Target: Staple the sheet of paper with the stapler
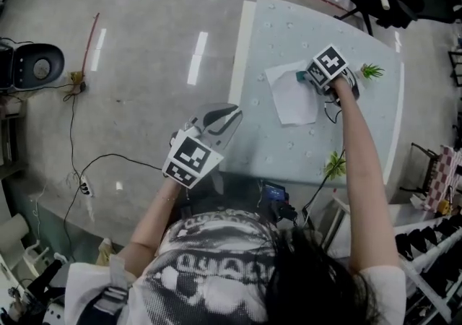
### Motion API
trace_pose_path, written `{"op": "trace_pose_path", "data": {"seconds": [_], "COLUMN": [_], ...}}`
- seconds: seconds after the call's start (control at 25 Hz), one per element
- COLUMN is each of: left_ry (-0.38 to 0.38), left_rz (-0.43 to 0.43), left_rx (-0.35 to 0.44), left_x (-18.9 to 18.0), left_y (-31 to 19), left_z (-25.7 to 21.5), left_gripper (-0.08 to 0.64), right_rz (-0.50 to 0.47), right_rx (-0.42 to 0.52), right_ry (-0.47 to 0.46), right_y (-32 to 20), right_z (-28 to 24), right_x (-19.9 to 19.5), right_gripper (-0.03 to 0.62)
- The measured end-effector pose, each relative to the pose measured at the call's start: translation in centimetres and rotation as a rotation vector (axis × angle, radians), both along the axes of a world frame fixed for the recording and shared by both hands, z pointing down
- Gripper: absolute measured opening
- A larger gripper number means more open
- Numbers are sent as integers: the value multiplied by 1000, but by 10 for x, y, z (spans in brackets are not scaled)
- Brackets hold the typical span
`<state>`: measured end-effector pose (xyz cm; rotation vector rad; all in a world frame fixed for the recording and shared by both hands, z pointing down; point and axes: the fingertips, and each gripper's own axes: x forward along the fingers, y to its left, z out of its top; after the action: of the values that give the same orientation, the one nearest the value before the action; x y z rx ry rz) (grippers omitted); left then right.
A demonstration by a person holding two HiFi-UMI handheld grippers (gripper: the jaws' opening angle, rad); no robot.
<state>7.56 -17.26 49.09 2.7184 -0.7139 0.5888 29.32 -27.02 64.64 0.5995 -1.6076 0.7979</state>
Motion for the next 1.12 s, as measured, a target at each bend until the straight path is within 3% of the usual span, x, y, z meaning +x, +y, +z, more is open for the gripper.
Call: {"op": "trace_pose_path", "data": {"seconds": [0.2, 0.32, 0.48, 0.6, 0.88, 1.12], "left_ry": [-20, -5, 2, -2, 13, 13], "left_rz": [23, 38, 67, 106, 270, 396], "left_rx": [35, 53, 40, 45, 82, 85], "left_x": [-3, -6, -23, -33, -50, -54], "left_y": [4, 10, 15, 16, 14, 23], "left_z": [-7, -21, -25, -27, -41, -45], "left_gripper": [34, 34, 34, 34, 34, 34], "right_rz": [-7, 31, 202, 280, 599, 772], "right_rx": [-2, 68, 239, 360, 653, 788], "right_ry": [-37, -83, -146, -169, -359, -417], "right_y": [-1, 3, 5, 18, 72, 136], "right_z": [2, -7, -26, -38, -99, -133], "right_x": [1, 6, 9, -1, -63, -121], "right_gripper": [3, 5, 2, 1, 0, 0]}}
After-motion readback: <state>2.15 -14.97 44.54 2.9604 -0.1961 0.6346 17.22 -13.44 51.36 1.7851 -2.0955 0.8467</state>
